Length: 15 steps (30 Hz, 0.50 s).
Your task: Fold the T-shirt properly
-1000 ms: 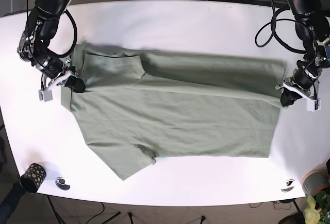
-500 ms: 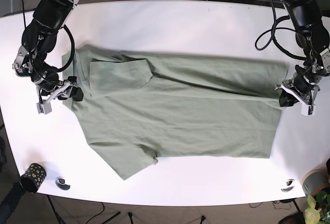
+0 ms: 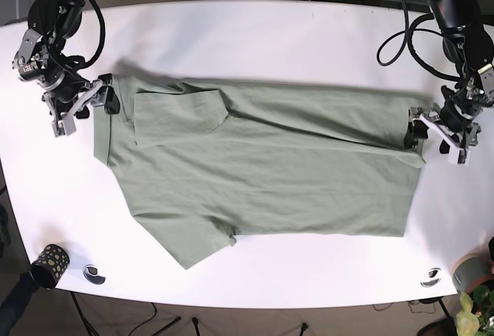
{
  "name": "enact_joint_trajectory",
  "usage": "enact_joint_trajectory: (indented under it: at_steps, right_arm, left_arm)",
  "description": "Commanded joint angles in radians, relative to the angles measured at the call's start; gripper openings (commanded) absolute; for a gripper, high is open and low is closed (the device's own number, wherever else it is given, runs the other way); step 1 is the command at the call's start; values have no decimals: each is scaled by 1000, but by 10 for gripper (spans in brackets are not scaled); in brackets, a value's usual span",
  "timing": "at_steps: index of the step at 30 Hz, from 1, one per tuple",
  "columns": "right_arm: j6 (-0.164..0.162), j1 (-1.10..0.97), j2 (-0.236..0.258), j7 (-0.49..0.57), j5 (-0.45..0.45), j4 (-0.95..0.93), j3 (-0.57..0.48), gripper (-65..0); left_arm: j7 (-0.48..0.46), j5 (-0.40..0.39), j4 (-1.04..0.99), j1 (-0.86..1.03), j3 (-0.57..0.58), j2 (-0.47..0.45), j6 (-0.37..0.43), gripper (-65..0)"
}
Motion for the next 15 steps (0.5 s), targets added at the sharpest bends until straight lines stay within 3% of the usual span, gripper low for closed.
enact_joint_trajectory:
  at_steps: [1,9,15]
  right_arm:
    - [2,-17,9,16,9,37,6,-244]
    - [2,-88,-1,67,8,7,0,-265]
    - [2,-83,-1,84,9,-71,-3,-268]
  left_arm:
    - [-25,-13,83,26,-17,-20,-4,-97]
    - [-160,-13,153,200,-28,-15,-1,-132]
    - [-195,-11,77,204,-27,-15,-1,-133]
